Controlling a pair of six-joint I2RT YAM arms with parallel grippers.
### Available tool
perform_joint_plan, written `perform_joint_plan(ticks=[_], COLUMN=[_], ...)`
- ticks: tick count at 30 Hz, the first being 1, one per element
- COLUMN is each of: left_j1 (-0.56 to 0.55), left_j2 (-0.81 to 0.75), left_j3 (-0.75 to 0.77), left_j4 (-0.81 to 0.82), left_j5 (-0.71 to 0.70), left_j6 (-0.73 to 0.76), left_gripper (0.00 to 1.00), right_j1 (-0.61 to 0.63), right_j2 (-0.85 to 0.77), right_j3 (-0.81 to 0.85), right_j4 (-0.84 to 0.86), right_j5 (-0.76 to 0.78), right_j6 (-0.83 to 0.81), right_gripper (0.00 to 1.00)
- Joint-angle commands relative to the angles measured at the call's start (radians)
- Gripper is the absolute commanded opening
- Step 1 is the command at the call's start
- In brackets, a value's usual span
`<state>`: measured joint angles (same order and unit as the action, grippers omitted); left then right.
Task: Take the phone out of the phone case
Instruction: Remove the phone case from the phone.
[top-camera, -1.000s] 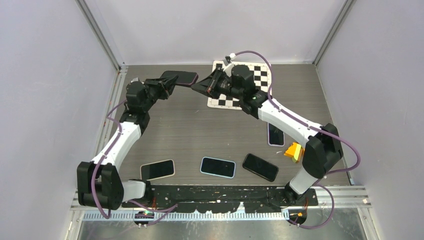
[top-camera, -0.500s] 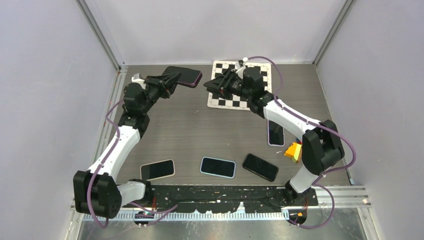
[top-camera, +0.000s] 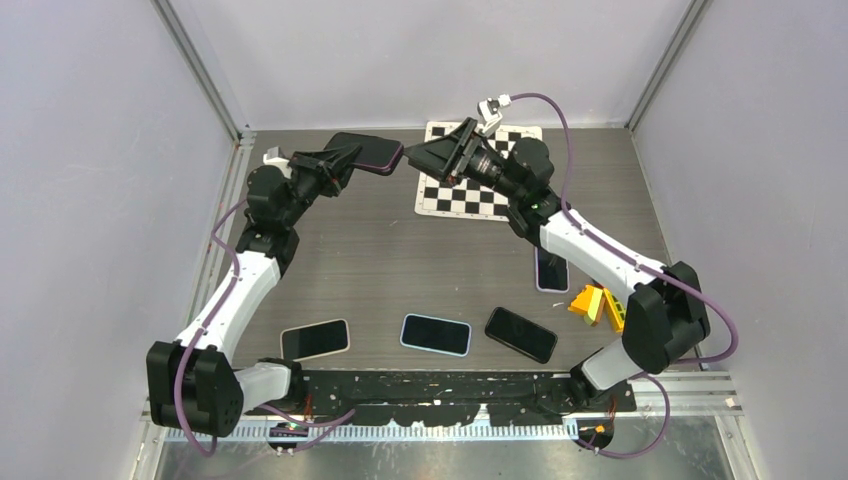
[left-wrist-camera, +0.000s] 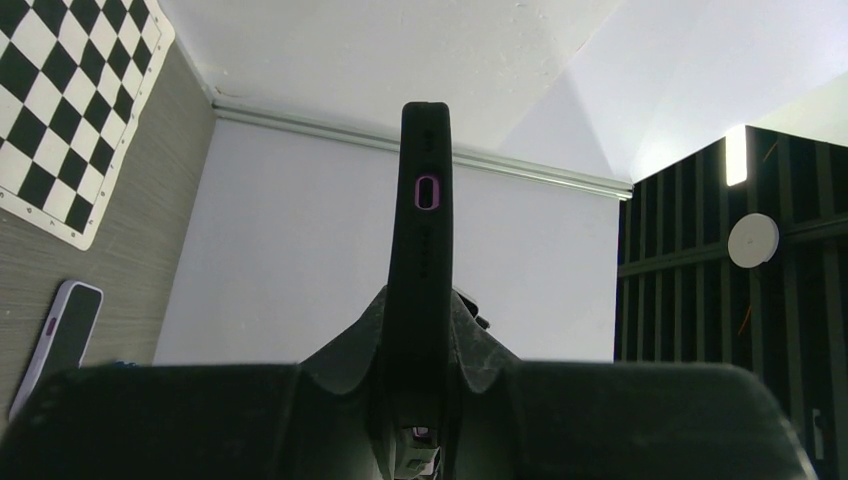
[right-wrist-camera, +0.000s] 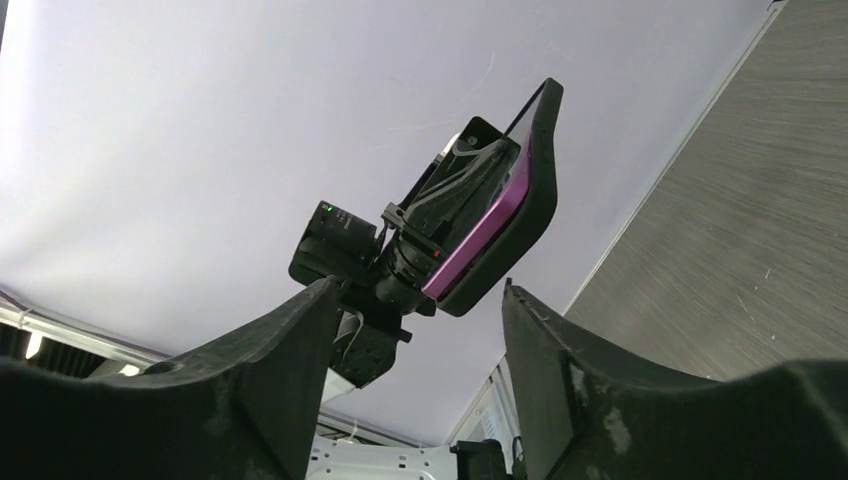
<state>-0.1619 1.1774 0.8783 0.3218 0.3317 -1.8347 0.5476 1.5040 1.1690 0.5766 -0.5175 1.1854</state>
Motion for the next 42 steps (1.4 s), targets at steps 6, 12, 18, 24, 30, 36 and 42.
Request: perform_joint_plan(ticks=[6,12,18,24,30,36,42], left_j1=[-0.004,-0.012,-0.015,-0.016,-0.034,-0.123,-0.181], left_j2=[-0.047,-0.052,-0.04,-0.028,0.002,0.058,0.115], left_j3=[0.046,0.044,0.056,0.063,0.087,0.143,0.208], left_j4=[0.096,0.096,0.109,0.151,0.194,0.246,0.351], left_j5=[0.012,0.01,0.017,0.009,0.022,0.049,0.043], left_j6=[-0.045,-0.051,-0.067,-0.088,-0.105,-0.059,-0.009], left_gripper=[0.0,0.0,0.0,0.0,0.0,0.0,0.0], right_j1=[0.011,0.017,0.021,0.03,0.035,0.04,0.044], right_j2=[0.058,0.087,0.107,0.109,0.118,0.202,0.227], right_j3=[0.096,0.137,0.168,0.159,0.145,0.279,0.266], right_j4=[-0.012,-0.081,-0.224,-0.33,-0.393,-0.643,-0.64], right_j5=[-0.026,-0.008,0.041,0.075,0.1,0.132,0.09], right_j6=[0.035,0.024,-0.009,-0.056,-0.068,-0.091,-0.046], right_gripper=[0.53,0.46,0.33,0.27,0.27,0.26,0.26])
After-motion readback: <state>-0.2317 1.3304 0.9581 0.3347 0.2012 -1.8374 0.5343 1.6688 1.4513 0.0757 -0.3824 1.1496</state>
